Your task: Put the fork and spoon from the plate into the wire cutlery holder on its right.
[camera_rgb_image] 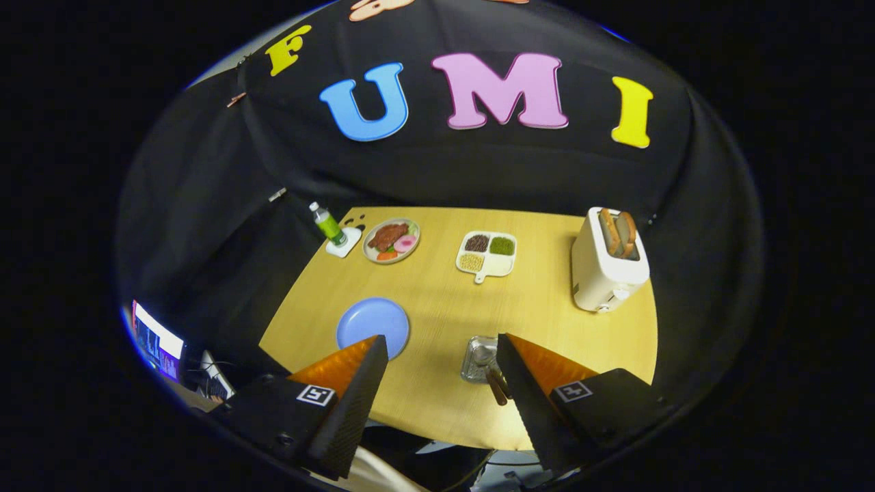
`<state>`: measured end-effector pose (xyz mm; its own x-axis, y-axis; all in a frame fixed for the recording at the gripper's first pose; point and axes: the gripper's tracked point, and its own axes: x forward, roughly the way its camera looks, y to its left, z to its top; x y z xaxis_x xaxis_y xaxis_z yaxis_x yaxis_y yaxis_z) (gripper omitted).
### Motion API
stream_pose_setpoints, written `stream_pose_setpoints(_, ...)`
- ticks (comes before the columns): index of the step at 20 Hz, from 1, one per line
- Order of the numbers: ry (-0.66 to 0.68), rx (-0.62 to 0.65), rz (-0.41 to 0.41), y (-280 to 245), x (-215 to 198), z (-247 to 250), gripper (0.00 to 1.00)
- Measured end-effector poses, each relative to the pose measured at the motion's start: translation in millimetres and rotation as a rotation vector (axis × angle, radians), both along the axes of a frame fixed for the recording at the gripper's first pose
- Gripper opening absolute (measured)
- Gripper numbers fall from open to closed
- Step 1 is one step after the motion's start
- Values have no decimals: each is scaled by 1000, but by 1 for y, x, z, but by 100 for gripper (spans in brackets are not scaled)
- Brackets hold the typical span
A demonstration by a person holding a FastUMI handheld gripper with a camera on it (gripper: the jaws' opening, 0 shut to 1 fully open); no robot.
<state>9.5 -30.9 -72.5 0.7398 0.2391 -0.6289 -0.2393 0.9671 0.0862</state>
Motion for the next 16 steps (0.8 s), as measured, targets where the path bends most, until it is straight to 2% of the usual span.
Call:
stream_pose_setpoints(2, -104, -30, -53, -4, -5, 19, 100)
stream_pose_setpoints(5, -271, -1, -128, -1, -5, 58, 99)
stream_pose_setpoints(9, -443, -32, -215, -27, -12, 94, 100)
stream_pose_setpoints(11, -493, -9, -227, -32, -16, 104, 100)
stream_pose_setpoints(16, -498, 32, -237, -56, -15, 101, 100)
